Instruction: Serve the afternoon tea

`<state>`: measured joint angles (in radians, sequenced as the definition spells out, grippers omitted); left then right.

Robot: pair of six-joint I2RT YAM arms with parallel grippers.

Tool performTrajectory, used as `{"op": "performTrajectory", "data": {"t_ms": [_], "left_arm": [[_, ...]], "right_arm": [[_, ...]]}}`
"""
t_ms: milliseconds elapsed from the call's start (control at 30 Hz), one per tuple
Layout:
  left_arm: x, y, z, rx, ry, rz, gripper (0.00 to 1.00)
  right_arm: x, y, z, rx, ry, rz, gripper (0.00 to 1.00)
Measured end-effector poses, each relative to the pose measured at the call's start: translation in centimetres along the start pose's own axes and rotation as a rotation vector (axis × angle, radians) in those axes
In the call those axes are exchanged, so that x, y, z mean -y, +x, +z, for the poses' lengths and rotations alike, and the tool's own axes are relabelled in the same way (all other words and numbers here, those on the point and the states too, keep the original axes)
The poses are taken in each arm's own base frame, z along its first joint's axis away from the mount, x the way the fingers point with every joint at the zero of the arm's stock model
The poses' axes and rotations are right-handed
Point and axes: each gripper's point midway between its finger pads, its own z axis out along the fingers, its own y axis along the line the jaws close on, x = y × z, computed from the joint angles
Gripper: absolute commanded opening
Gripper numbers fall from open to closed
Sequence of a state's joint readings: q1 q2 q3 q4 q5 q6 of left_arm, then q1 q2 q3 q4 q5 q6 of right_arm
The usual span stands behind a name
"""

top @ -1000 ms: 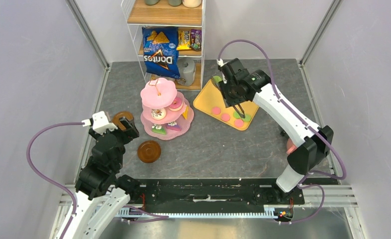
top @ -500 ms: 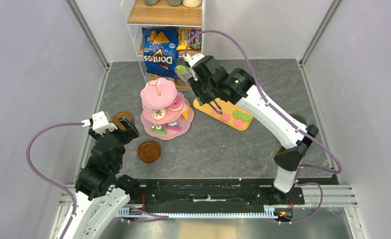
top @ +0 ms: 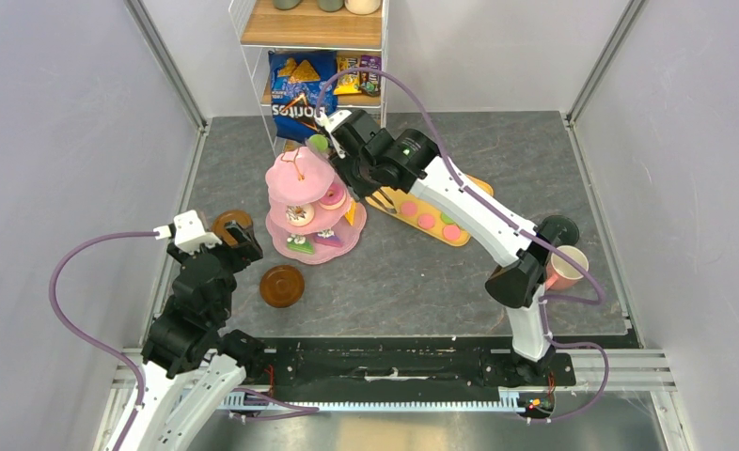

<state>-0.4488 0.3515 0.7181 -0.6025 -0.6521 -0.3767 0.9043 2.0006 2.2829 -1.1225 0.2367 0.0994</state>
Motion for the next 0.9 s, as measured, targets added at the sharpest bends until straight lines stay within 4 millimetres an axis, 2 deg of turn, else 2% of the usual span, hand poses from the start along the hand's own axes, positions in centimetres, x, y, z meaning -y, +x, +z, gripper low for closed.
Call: {"op": "performTrajectory", "data": {"t_ms": [433, 633, 900], "left_arm": [[0.0, 0.0, 0.0, 0.001, 0.0, -0.001, 0.9], [0.0, 0.0, 0.0, 0.001, 0.0, -0.001, 0.9], [0.0, 0.0, 0.0, 0.002, 0.001, -0.002, 0.9]], "right_arm": [[-2.6, 0.2, 2.3, -0.017, -0.083, -0.041, 0.47], [-3.5, -0.2, 2.4, 0.002, -0.121, -0.052, 0.51], [-3.8, -0.3, 2.3, 0.008, -0.129, -0.063, 0.56]]}}
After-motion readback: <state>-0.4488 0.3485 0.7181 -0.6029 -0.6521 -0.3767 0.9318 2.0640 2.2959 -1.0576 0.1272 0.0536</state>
